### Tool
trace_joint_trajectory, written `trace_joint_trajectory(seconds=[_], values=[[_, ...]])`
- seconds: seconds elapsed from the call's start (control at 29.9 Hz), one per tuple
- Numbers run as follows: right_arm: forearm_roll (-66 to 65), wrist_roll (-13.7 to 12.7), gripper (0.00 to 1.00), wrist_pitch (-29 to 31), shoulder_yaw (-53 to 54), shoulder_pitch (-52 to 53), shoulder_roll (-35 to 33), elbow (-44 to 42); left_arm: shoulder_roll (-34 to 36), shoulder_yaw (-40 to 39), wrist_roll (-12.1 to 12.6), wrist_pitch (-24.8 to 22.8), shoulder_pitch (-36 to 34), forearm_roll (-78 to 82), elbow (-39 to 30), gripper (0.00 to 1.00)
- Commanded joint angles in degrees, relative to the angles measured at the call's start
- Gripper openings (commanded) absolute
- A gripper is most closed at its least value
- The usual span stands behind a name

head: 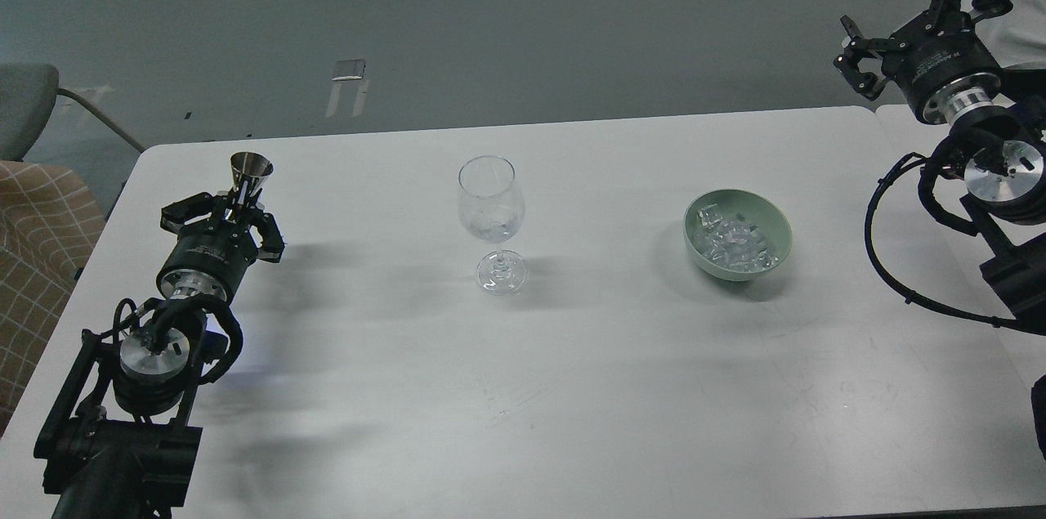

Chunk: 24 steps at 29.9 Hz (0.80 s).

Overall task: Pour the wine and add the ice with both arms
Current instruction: 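Lower the jigger onto the table at its starting spot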

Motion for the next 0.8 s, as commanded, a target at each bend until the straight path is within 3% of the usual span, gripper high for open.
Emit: trace_joint_trajectory(seconds=[0.0,0.77], values=[[0.0,0.0,1.0,0.0,0.0,0.0,0.0,0.03,-0.15,0.0,0.01,-0.09,0.05,-0.09,-0.11,0.18],[0.0,0.09,1.0,-0.09,0.0,-0.26,0.0,0.03,-2.34,-0.09,0.27,-0.09,0.67,-0.26,-0.46,0.26]])
